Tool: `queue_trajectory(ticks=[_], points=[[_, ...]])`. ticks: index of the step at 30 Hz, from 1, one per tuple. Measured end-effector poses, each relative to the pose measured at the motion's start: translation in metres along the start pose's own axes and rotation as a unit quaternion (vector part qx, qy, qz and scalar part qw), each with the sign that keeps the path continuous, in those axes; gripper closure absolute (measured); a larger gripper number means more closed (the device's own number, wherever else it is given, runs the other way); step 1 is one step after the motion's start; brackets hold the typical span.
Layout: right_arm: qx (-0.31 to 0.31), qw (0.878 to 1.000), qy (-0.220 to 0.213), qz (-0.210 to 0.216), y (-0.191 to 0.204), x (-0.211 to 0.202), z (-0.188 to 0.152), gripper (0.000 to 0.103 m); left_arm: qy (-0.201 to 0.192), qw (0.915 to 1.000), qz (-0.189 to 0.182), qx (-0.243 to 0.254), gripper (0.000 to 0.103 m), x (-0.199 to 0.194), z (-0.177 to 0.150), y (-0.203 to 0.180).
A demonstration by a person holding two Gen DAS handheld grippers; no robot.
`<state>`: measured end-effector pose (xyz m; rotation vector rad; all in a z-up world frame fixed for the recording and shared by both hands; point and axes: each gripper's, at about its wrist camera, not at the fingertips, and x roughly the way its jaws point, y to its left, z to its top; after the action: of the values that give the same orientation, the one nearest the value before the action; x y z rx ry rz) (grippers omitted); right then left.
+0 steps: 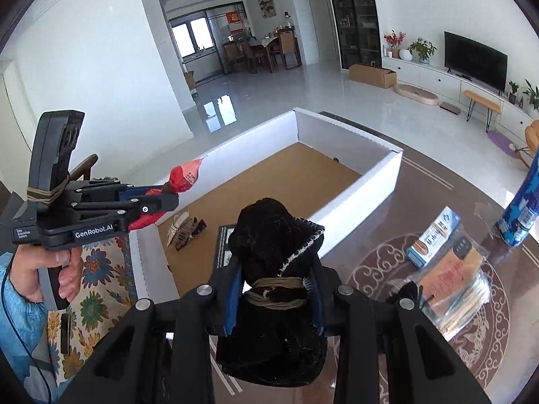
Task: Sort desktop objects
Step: 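Carry the red package with the left tool into the bin while the right tool carries the black pouch there, then release both items in the bin and return both tools to the table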
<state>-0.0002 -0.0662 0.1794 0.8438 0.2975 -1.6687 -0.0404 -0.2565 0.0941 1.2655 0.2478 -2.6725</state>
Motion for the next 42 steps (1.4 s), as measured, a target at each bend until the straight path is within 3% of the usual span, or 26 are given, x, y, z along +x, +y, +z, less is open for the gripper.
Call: queue_trajectory(ticks=[6,11,15,16,18,20,21,23,27,32,34,38,42], points=[[-0.008,0.999,0.028,0.031,0.031,0.1,0.063,0.068,0.035,0.9983,0.038,-0.027,0.084,0.051,0.015,0.049],[0.01,0.997,0.074,0.018,0.025,0.175,0.071,0.068,0.088,0.9941,0.056,-0.03,0.084,0.11,0.014,0.072],[0.034,0.994,0.101,0.0,0.008,0.212,0.068,0.067,0.118,0.9901,0.068,-0.034,0.081,0.142,0.014,0.082],[0.039,0.994,0.104,-0.003,0.005,0.217,0.067,0.064,0.125,0.9882,0.081,-0.037,0.08,0.148,0.016,0.083],[0.055,0.992,0.109,-0.013,-0.007,0.228,0.068,0.058,0.13,0.9854,0.102,-0.041,0.069,0.155,0.016,0.085],[0.067,0.991,0.113,-0.011,-0.012,0.233,0.067,0.027,0.123,0.9853,0.107,-0.051,0.058,0.156,0.016,0.089],[0.068,0.992,0.108,-0.01,-0.014,0.233,0.068,0.021,0.121,0.9849,0.11,-0.056,0.045,0.156,0.015,0.091],[0.069,0.994,0.09,-0.004,-0.015,0.223,0.068,0.019,0.115,0.9847,0.116,-0.062,0.035,0.151,0.014,0.092],[0.082,0.996,0.036,0.001,-0.016,0.183,0.062,0.019,0.078,0.9884,0.116,-0.06,0.035,0.124,0.01,0.078],[0.101,0.994,-0.037,-0.017,-0.034,0.11,0.02,0.007,0.01,0.9961,0.085,-0.021,0.035,0.064,-0.003,0.019],[0.1,0.993,-0.054,-0.04,-0.046,0.082,-0.008,0.007,-0.014,0.9976,0.068,0.007,0.031,0.039,-0.014,-0.018],[0.099,0.985,-0.073,-0.118,-0.081,0.023,-0.08,0.006,-0.055,0.9968,0.016,0.057,0.001,0.004,-0.054,-0.095],[0.115,0.971,-0.042,-0.203,-0.123,-0.017,-0.159,0.005,-0.025,0.994,-0.03,0.102,0.0,0.017,-0.093,-0.165]])
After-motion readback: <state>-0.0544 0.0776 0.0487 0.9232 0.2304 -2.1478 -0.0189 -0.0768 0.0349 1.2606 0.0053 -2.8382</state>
